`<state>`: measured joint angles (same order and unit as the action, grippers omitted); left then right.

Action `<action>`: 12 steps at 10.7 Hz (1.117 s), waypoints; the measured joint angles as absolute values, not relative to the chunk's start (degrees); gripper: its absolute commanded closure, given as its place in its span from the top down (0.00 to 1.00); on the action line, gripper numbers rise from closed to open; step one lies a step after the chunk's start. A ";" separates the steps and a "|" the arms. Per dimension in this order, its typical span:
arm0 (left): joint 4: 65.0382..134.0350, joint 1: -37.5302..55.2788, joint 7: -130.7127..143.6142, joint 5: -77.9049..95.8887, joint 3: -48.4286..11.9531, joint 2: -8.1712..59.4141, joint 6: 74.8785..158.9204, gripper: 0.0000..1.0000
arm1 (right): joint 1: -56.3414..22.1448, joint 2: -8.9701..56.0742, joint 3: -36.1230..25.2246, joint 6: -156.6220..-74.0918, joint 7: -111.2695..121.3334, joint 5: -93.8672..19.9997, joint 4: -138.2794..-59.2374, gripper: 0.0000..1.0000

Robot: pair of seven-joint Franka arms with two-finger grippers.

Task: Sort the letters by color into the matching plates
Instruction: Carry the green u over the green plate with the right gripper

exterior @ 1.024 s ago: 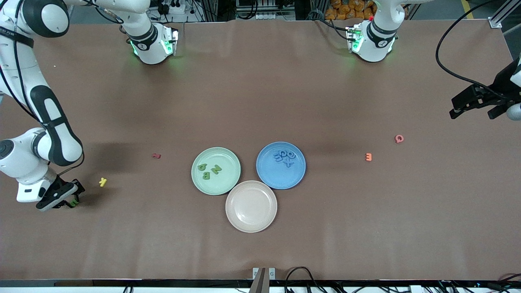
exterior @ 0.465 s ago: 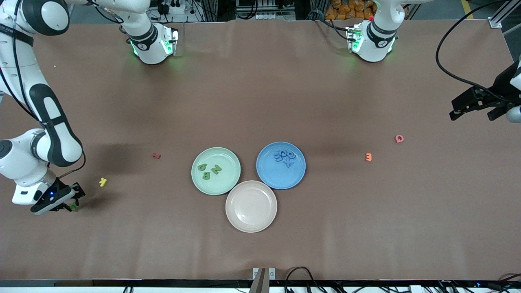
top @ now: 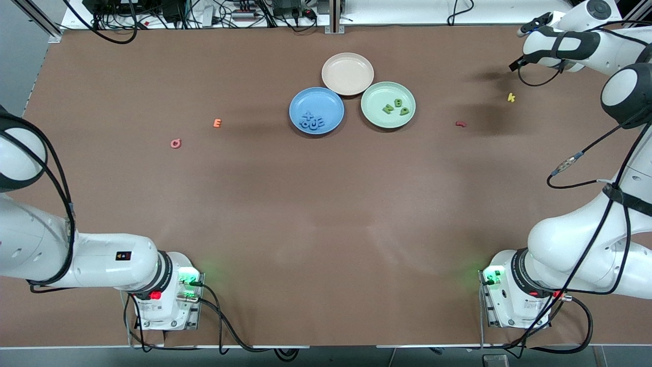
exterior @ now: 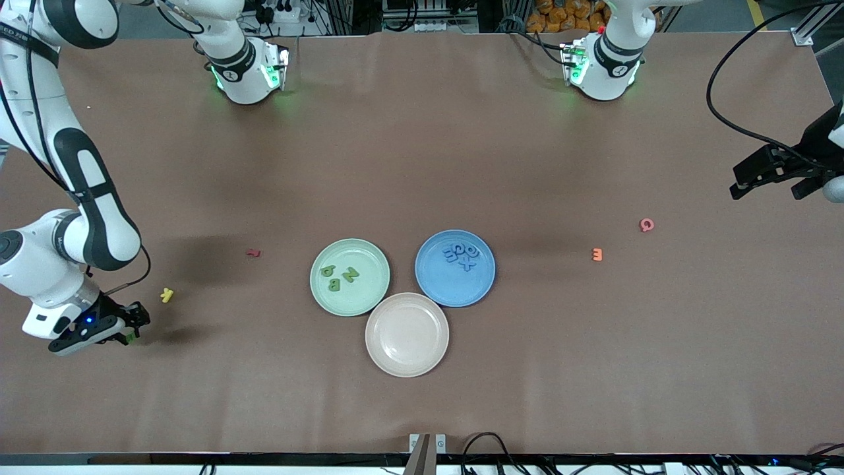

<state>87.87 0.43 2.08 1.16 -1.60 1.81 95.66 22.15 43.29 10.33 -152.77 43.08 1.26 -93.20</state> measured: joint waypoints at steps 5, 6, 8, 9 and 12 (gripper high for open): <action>87.86 0.17 2.08 1.16 -1.54 2.51 96.38 1.00 | 17.23 40.30 10.37 -145.78 27.54 1.26 -93.20 0.27; 87.85 0.17 2.08 1.16 -1.54 2.51 96.39 1.00 | 16.54 39.85 10.38 -144.88 24.84 1.26 -93.24 0.27; 87.83 0.16 2.08 1.16 -1.54 2.51 96.39 1.00 | 15.00 38.86 10.42 -142.18 18.14 1.26 -93.33 0.27; 87.82 0.16 2.08 1.16 -1.54 2.51 96.41 1.00 | 14.09 38.33 10.46 -140.83 15.18 1.26 -93.34 0.27; 87.80 0.16 2.08 1.16 -1.54 2.51 96.43 1.00 | 10.24 37.22 10.56 -139.88 4.74 1.25 -93.45 0.27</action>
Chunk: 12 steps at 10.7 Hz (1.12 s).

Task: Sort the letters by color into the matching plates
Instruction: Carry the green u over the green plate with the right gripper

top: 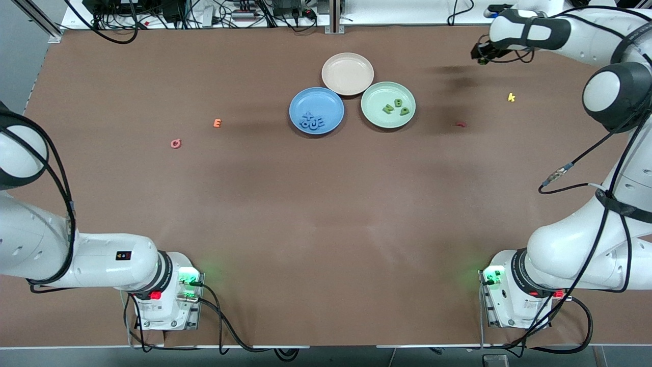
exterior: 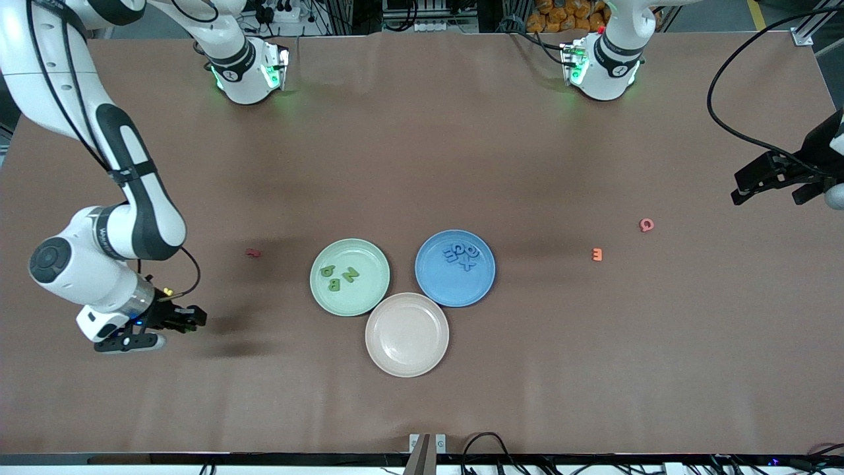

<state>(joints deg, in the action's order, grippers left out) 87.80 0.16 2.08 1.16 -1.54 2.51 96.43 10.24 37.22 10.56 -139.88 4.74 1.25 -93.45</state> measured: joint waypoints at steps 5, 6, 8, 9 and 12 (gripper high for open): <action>87.76 0.13 2.08 1.16 -1.53 2.53 96.44 1.00 | 2.71 37.13 10.57 -137.14 -7.21 1.25 -93.79 0.27; 87.76 0.10 2.08 1.16 -1.51 2.54 96.44 1.00 | 1.04 37.11 10.57 -136.33 -9.28 1.26 -93.80 0.27; 87.75 0.11 2.08 1.16 -1.50 2.55 96.44 1.00 | -2.52 36.83 10.53 -134.85 -12.91 1.26 -93.80 0.27; 87.75 0.11 2.08 1.16 -1.51 2.55 96.45 1.00 | -4.06 36.66 10.53 -134.24 -14.34 1.26 -93.80 0.27; 87.74 0.11 2.08 1.16 -1.50 2.55 96.45 1.00 | -8.47 36.55 10.52 -133.00 -16.74 1.26 -93.83 0.27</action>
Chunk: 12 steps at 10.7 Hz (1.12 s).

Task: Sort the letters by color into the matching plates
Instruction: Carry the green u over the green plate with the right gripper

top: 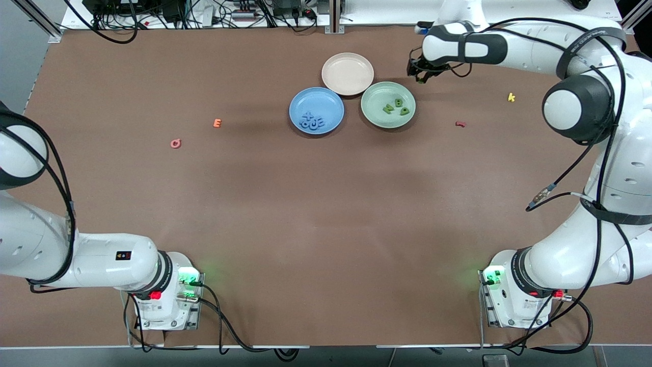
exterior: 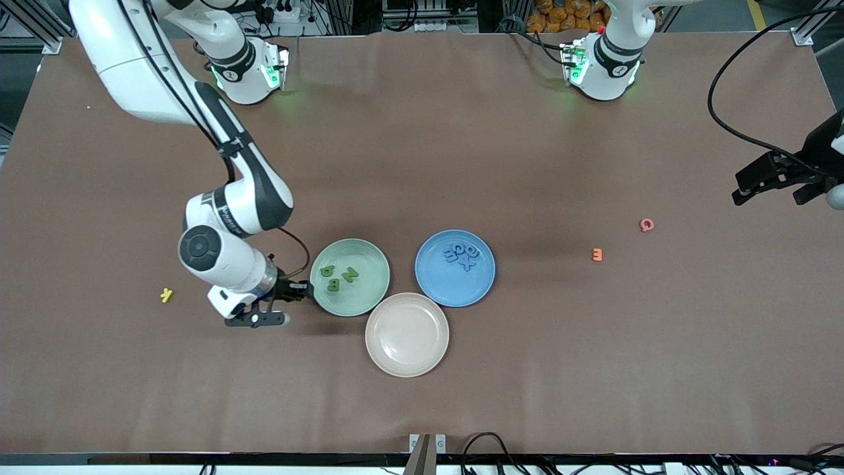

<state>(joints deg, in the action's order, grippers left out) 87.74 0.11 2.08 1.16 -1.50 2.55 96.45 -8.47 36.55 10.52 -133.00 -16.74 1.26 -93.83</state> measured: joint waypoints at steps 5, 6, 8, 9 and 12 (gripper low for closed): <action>87.69 0.13 2.07 1.16 -1.52 2.55 96.45 1.00 | -16.33 36.56 10.37 -132.36 -21.41 1.26 -95.30 0.27; 87.67 0.13 2.06 1.16 -1.52 2.55 96.45 1.00 | -17.32 36.57 10.34 -132.36 -21.93 1.26 -95.65 0.27; 87.66 0.12 2.06 1.16 -1.52 2.55 96.45 1.00 | -18.43 36.57 10.31 -132.36 -22.08 1.26 -95.82 0.57; 87.66 0.12 2.06 1.16 -1.52 2.55 96.45 1.00 | -18.51 36.60 10.30 -132.32 -22.08 1.26 -95.84 1.00; 87.66 0.10 2.06 1.16 -1.51 2.55 96.45 1.00 | -18.51 36.69 9.95 -132.27 -22.06 1.36 -95.88 1.00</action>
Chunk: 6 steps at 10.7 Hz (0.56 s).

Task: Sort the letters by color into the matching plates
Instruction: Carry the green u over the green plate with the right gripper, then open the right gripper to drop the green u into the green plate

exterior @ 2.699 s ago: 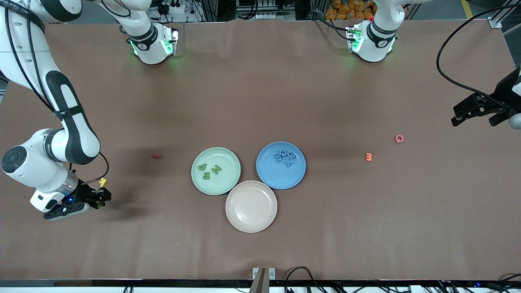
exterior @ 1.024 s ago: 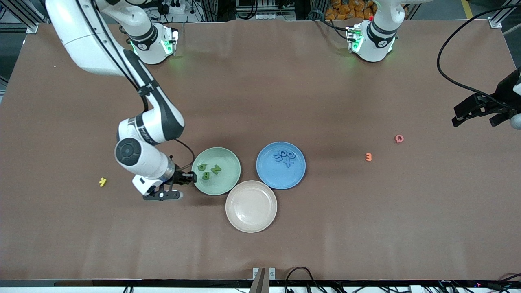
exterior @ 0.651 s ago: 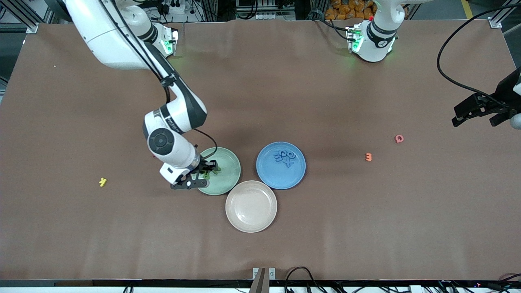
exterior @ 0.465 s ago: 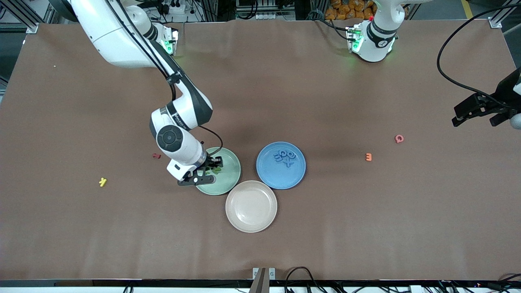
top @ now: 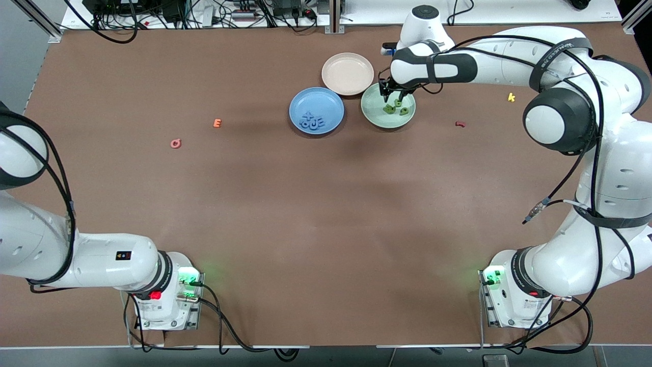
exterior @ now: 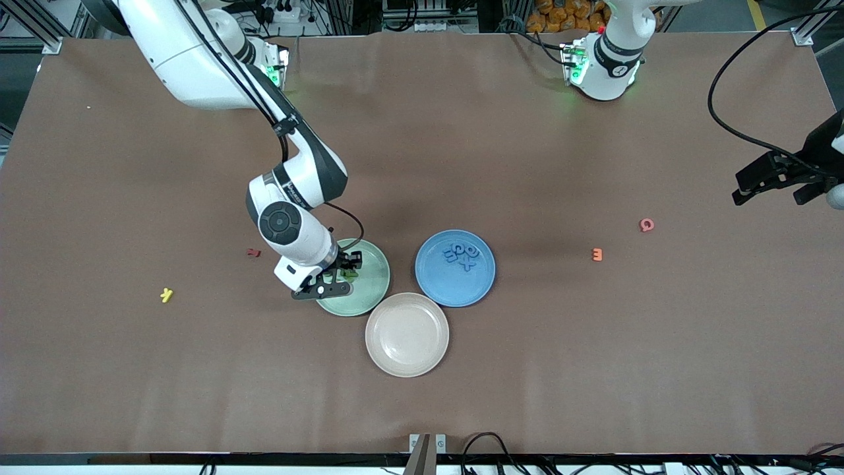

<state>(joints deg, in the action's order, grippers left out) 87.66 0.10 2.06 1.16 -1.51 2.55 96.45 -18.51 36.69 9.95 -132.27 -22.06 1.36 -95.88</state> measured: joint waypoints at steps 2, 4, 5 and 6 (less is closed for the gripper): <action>87.66 0.10 2.06 1.16 -1.49 2.55 96.45 1.00 | -18.51 36.69 9.63 -132.27 -22.04 1.40 -95.88 1.00; 87.66 0.09 2.06 1.16 -1.49 2.55 96.45 1.00 | -18.51 36.68 9.28 -132.27 -21.91 1.41 -95.88 1.00; 87.66 0.09 2.06 1.16 -1.49 2.55 96.45 1.00 | -18.49 36.67 8.69 -132.32 -21.43 1.46 -95.88 1.00; 87.66 0.09 2.06 1.16 -1.48 2.55 96.45 1.00 | -18.46 36.61 7.57 -132.42 -18.97 1.55 -95.80 1.00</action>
